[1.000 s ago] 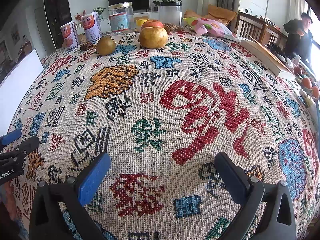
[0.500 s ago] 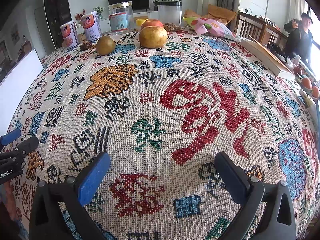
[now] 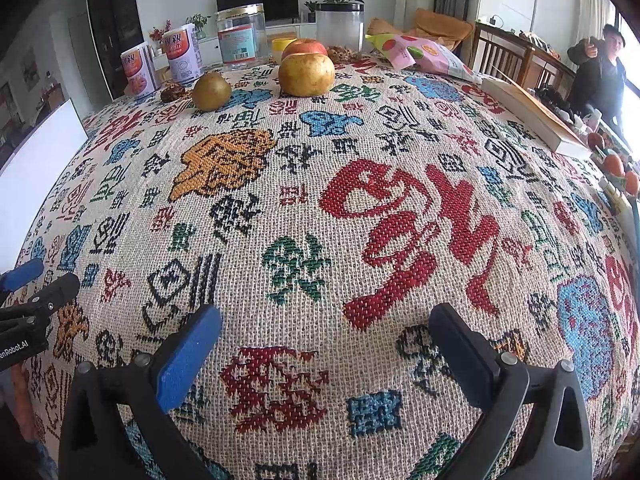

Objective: Organize fruits
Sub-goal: 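Move the left tool to the brown round fruit and close on it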

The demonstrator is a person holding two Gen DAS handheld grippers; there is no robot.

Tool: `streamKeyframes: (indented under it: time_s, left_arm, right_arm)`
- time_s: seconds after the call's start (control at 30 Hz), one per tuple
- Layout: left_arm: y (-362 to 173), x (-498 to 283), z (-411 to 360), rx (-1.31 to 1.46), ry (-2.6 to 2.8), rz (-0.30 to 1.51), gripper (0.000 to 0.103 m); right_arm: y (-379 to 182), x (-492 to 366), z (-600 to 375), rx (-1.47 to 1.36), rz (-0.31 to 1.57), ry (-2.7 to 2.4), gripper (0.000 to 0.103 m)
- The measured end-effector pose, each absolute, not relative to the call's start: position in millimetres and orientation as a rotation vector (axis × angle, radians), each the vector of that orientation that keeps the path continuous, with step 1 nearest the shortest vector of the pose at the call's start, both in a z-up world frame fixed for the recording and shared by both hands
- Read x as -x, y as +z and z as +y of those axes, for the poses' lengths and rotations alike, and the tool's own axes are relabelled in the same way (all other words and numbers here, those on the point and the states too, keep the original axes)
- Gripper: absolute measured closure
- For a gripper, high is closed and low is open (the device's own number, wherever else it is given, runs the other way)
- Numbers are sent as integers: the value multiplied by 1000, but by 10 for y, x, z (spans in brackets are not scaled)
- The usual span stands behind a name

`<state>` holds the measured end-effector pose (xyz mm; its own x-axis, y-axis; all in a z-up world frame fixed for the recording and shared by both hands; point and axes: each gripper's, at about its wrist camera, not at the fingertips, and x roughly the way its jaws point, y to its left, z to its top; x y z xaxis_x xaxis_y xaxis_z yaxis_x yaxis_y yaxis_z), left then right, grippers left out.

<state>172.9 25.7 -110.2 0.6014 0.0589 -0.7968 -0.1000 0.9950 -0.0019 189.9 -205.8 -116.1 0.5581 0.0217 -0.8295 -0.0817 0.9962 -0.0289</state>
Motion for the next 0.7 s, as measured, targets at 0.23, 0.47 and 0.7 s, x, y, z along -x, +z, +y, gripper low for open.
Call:
streamKeyframes:
  time_s: [0.23,0.47,0.7]
  left_arm:
    - [-1109,-1738,251,40,115,925,3]
    - [-1089,-1782,251,51,108,946,4]
    - [-1036,-2698,189,122,38,973,5]
  right_arm:
    - [-1027,-1770,-2130,104,887,-18,0]
    - [-1155,-1863,-2215,51,978,11,0]
    - [-1156,-1857,-2212,49,978,12,0]
